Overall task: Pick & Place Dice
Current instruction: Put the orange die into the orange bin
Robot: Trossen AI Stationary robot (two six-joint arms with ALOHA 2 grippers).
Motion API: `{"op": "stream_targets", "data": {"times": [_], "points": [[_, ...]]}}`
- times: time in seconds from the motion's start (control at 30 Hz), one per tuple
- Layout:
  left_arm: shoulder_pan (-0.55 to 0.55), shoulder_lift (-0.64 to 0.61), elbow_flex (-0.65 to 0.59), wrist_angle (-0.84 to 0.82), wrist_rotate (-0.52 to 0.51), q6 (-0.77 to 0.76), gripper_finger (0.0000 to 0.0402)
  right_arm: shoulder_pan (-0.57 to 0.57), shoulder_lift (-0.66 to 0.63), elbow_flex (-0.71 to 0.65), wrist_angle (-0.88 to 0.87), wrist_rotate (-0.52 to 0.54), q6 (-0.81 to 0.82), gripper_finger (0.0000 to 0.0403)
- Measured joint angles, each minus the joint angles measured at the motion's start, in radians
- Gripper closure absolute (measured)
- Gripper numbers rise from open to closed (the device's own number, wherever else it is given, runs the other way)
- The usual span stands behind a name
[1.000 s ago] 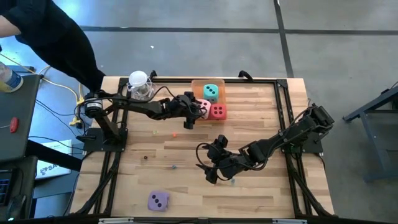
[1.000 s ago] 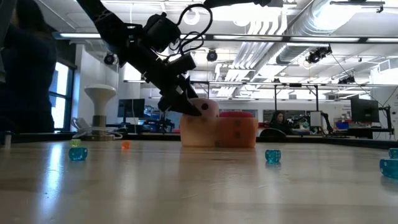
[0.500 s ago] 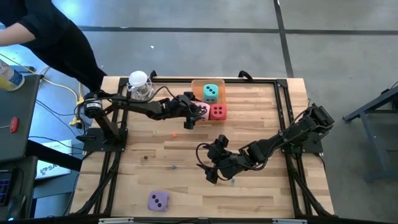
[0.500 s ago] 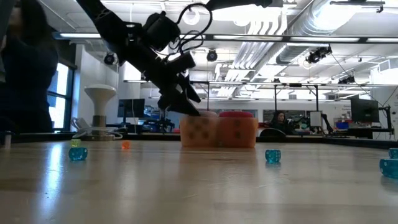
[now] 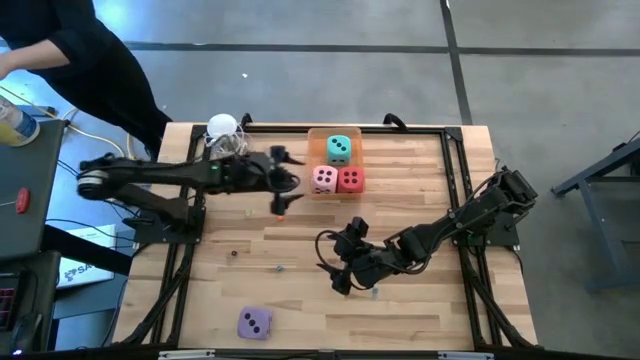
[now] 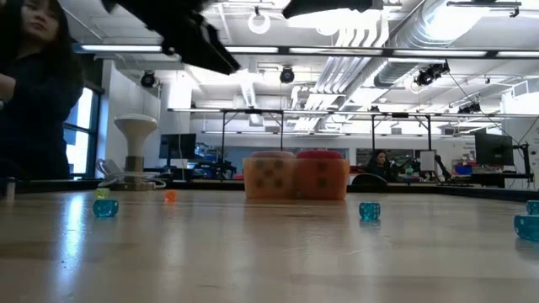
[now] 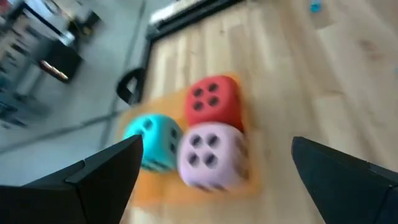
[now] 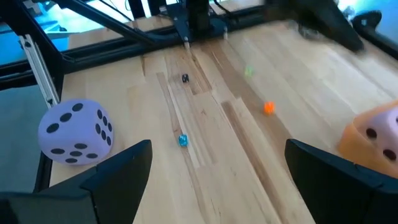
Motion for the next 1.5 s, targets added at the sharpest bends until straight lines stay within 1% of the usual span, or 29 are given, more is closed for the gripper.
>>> {"op": "stream_targets", "data": {"times": [0.17,0.27,0.37,0.5,0.57,0.63,0.7,0.8,1.0,1.2,1.37,1.5], "points": [[-0.047,-0.145,0.0,-0.255,0.038,-0.158,0.0002,0.0,0.0,0.0,-0.096,-0.005,0.106,0.0044],[-0.082,-0.193,0.0,-0.367,0.063,-0.213,0.0002,0.0,0.0,0.0,-0.138,-0.006,0.158,0.0044],[-0.121,-0.22,-0.001,-0.462,0.066,-0.261,0.0002,0.0,0.0,0.0,-0.138,-0.006,0.164,0.0044],[-0.182,-0.223,-0.005,-0.559,0.067,-0.333,0.0002,0.0,0.0,0.0,-0.139,-0.006,0.159,0.0044],[-0.211,-0.224,-0.03,-0.549,0.078,-0.352,0.0002,0.0,0.0,0.0,-0.139,-0.006,0.159,0.0044],[-0.231,-0.223,-0.073,-0.538,0.118,-0.335,0.0002,0.0,0.0,0.0,-0.139,-0.006,0.158,0.0044],[-0.241,-0.222,-0.122,-0.496,0.148,-0.305,0.0002,0.0,0.0,0.0,-0.14,-0.006,0.152,0.0044],[-0.232,-0.231,-0.197,-0.38,0.14,-0.306,0.0002,0.0,0.0,0.0,-0.14,-0.006,0.127,0.0044],[-0.174,-0.23,-0.365,-0.074,0.138,-0.285,0.0002,0.0,0.0,0.0,-0.141,-0.005,0.103,0.0044],[-0.122,-0.23,-0.519,0.129,0.14,-0.284,0.0002,0.0,0.0,0.0,-0.145,-0.003,0.105,0.0044],[-0.088,-0.23,-0.589,0.312,0.14,-0.288,0.0002,0.0,0.0,0.0,-0.145,0.0,0.111,0.0044],[-0.056,-0.23,-0.617,0.351,0.141,-0.285,0.0002,0.0,0.018,0.0,-0.141,0.007,0.11,0.0044]]}}
